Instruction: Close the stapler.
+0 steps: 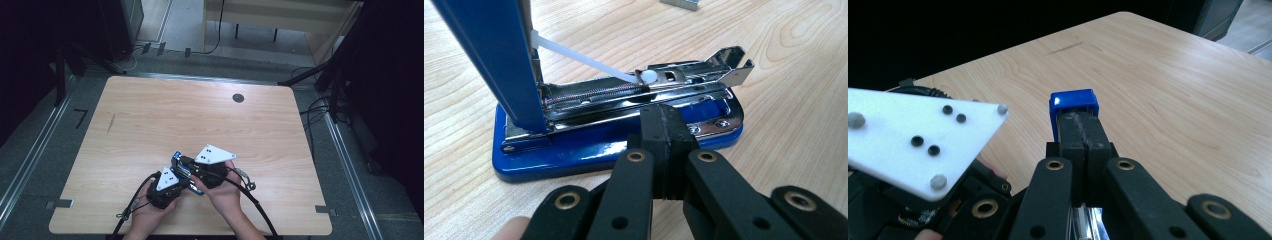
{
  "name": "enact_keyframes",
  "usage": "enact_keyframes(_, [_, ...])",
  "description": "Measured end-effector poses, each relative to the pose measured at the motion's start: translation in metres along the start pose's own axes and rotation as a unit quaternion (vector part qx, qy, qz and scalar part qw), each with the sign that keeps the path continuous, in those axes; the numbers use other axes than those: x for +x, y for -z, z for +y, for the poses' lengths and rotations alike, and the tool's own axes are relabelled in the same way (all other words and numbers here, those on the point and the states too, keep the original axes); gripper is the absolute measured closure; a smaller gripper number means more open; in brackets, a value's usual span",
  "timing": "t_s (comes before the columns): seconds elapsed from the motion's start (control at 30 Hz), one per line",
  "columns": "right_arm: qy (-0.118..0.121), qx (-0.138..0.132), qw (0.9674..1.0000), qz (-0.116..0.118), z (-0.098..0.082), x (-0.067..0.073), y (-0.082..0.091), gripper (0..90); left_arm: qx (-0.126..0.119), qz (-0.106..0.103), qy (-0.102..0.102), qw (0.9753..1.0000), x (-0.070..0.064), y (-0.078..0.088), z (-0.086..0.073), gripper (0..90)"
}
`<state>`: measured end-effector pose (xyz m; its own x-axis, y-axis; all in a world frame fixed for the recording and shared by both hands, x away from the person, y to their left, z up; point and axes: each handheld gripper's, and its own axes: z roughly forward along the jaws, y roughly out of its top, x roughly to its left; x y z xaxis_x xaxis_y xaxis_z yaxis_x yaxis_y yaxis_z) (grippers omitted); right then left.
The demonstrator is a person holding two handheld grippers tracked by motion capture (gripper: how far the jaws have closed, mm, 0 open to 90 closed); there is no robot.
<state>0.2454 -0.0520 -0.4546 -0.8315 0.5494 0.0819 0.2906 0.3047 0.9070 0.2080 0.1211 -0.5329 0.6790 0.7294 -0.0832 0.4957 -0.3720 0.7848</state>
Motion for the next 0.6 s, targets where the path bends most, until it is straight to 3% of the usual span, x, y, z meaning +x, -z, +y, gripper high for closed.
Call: enact_keyframes(0.6, [0.015, -0.002, 0.9999, -0.002, 0.011, 0.002, -0.020, 90.0, 0.000, 0.000, -0.002, 1.0000, 0.000, 0.000, 0.000, 90.0])
